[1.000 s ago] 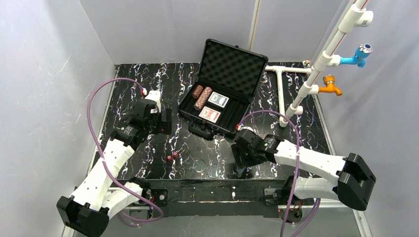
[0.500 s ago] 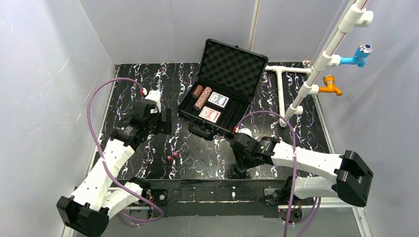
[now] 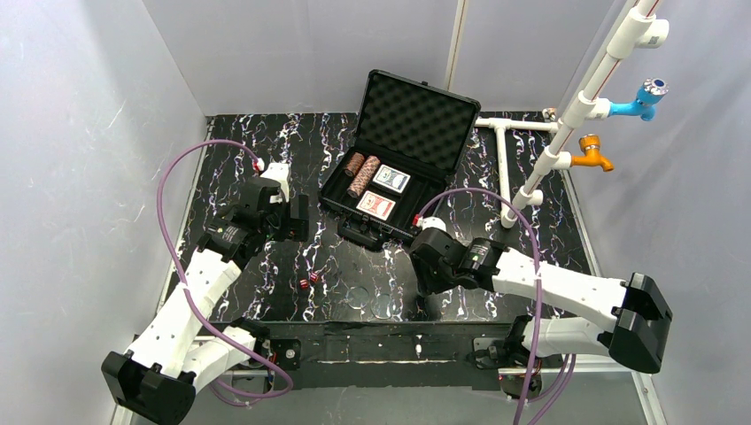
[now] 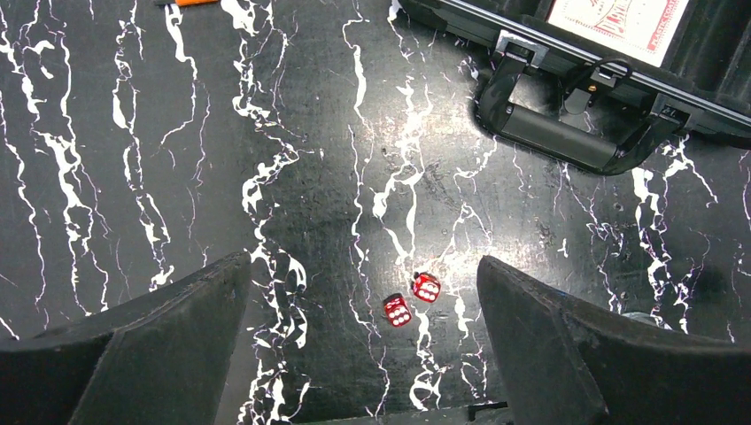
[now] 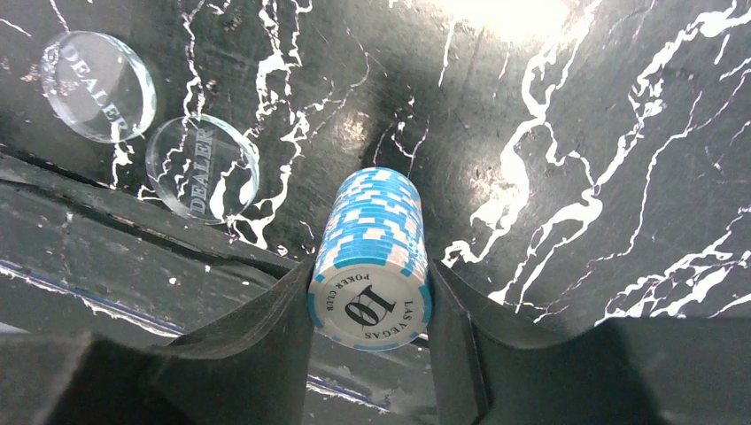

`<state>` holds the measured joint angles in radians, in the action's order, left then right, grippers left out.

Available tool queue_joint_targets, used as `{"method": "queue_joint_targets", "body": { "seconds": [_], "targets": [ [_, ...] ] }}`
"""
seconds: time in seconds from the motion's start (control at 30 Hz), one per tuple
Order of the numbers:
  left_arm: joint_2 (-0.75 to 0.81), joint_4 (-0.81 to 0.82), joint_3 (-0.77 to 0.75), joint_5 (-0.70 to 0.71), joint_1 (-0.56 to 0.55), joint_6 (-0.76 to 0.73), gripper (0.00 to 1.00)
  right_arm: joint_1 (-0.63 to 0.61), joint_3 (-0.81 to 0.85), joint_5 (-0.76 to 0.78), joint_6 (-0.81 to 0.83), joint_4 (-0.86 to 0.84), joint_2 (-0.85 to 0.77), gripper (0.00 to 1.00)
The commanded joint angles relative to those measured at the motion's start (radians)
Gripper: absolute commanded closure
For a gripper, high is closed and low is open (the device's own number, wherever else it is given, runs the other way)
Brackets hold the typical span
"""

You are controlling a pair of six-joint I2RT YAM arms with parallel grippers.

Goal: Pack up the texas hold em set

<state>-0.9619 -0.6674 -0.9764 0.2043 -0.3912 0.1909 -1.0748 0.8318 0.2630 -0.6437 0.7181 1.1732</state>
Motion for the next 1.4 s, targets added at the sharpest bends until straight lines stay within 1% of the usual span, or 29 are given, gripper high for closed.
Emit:
{"method": "queue_joint_targets", "body": {
  "seconds": [0.0, 0.1, 0.2, 0.37, 0.43, 0.53, 0.6, 0.77, 0.9, 1.07, 1.1, 1.17, 1.27, 1.37],
  "targets": [
    [-0.005, -0.009, -0.001, -0.011, -0.002, -0.007, 0.02, -0.004, 0.082, 0.04, 0.071, -0.058, -0.017, 0.99],
    [0.006, 0.0, 0.003, -0.022, -0.003, -0.013, 0.02, -0.002, 0.131, 0.093, 0.112, -0.042, 0.009, 0.99],
    [0.022, 0.016, 0.01, -0.068, -0.003, -0.028, 0.02, 0.007, 0.168, 0.102, 0.154, -0.057, 0.014, 0.99],
    [0.063, 0.064, 0.026, -0.189, -0.003, -0.053, 0.02, 0.06, 0.211, 0.016, 0.218, -0.11, 0.019, 0.99],
    [0.083, 0.095, 0.041, -0.264, -0.003, -0.064, 0.02, 0.1, 0.223, -0.057, 0.242, -0.133, 0.025, 0.99],
    [0.107, 0.144, 0.07, -0.381, -0.002, -0.083, 0.02, 0.175, 0.238, -0.207, 0.265, -0.169, 0.034, 0.99],
    [0.118, 0.18, 0.089, -0.45, -0.003, -0.093, 0.04, 0.221, 0.253, -0.296, 0.28, -0.187, 0.038, 0.99],
    [0.142, 0.289, 0.127, -0.603, -0.002, -0.111, 0.07, 0.309, 0.317, -0.459, 0.31, -0.204, 0.065, 0.99],
    [0.109, 0.347, 0.116, -0.752, -0.002, -0.14, 0.08, 0.326, 0.344, -0.601, 0.331, -0.249, 0.074, 0.99],
    [0.029, 0.337, 0.045, -0.852, -0.003, -0.186, 0.11, 0.331, 0.354, -0.787, 0.335, -0.296, 0.107, 0.99],
    [0.021, 0.334, 0.031, -0.877, -0.002, -0.216, 0.12, 0.331, 0.351, -0.829, 0.333, -0.306, 0.111, 0.99],
    [0.004, 0.33, 0.005, -0.953, -0.002, -0.235, 0.12, 0.332, 0.339, -0.919, 0.326, -0.337, 0.117, 0.99],
    [-0.012, 0.327, -0.015, -1.1, -0.005, -0.259, 0.13, 0.331, 0.334, -0.996, 0.317, -0.376, 0.122, 0.99],
    [-0.024, 0.327, -0.002, -1.15, -0.013, -0.273, 0.16, 0.332, 0.352, -1.032, 0.316, -0.379, 0.141, 0.99]
  ]
}}
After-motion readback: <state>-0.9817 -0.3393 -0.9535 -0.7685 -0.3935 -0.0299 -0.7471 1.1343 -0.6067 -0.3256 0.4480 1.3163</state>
